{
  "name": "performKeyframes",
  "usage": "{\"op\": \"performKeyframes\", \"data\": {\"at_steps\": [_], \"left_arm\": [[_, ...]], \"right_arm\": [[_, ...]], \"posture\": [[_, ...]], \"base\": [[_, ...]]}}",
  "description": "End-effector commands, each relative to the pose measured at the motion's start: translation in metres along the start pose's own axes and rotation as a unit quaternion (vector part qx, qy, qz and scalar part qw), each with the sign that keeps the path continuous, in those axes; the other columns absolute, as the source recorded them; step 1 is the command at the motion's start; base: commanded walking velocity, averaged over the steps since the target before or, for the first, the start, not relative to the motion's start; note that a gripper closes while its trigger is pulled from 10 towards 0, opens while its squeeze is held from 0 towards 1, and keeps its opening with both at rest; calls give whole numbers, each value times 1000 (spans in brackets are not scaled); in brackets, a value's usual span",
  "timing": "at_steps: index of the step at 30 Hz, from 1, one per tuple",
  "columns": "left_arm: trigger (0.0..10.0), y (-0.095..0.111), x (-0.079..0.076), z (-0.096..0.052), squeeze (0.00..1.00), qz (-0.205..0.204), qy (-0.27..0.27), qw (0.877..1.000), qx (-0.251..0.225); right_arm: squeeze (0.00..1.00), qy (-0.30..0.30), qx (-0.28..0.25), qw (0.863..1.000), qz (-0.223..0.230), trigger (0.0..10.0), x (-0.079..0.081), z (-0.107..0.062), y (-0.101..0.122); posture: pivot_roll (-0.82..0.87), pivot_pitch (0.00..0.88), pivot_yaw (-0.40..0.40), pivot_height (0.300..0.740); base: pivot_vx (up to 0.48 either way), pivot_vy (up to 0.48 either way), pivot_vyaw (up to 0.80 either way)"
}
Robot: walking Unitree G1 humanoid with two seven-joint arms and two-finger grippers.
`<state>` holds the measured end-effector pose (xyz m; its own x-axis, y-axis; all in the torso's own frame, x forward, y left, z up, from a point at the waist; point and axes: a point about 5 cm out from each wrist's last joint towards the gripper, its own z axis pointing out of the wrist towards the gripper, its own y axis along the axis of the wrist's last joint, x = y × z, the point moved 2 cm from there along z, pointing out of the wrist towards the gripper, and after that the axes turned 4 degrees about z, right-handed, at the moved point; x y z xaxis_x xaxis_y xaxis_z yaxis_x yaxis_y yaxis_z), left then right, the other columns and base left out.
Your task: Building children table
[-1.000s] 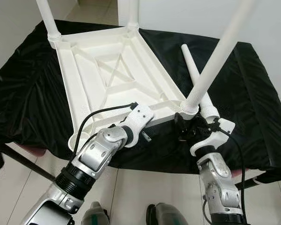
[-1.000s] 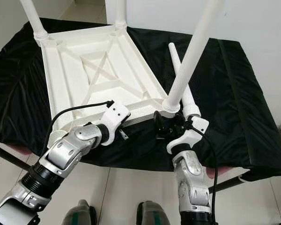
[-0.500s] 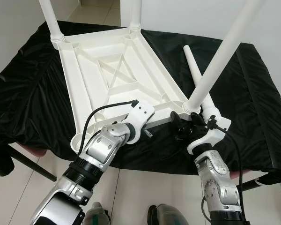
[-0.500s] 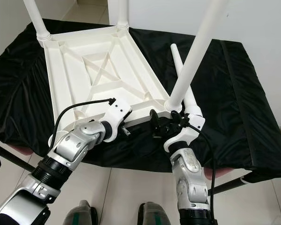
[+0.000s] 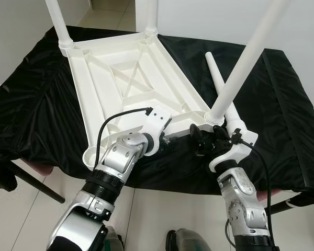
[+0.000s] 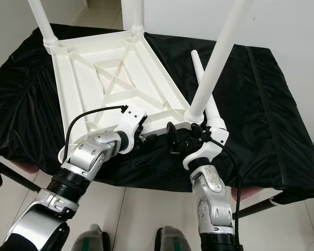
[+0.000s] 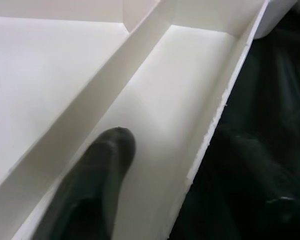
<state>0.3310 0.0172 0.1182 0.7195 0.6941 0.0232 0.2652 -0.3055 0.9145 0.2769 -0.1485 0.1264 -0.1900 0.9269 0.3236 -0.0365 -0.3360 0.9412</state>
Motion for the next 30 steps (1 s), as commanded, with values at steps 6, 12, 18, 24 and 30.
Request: {"op": "performKeyframes", "data": {"at_steps": [6,12,18,24,30], "left_arm": [[0,-5,29,4,0,-16,194,981,28],[0,3,29,12,0,-22,212,977,28],[0,15,39,18,0,-32,249,968,22],[118,24,44,24,0,-33,259,965,17],[10000,37,45,29,0,-11,257,966,10]], "right_arm": [[0,-2,2,1000,-4,10000,1,2,2],[0,-6,-1,1000,-3,10000,2,3,3],[0,-19,-7,1000,-1,10000,1,3,4],[0,-25,-8,1000,-3,10000,0,4,5],[0,-29,-9,1000,-3,10000,2,5,4]], "posture": [[-114,38,0,740],[-117,45,7,740],[-129,59,17,740],[-128,64,21,740],[-130,68,32,740]], "base": [[0,0,0],[0,0,0],[0,0,0],[0,0,0],[0,0,0]]}}
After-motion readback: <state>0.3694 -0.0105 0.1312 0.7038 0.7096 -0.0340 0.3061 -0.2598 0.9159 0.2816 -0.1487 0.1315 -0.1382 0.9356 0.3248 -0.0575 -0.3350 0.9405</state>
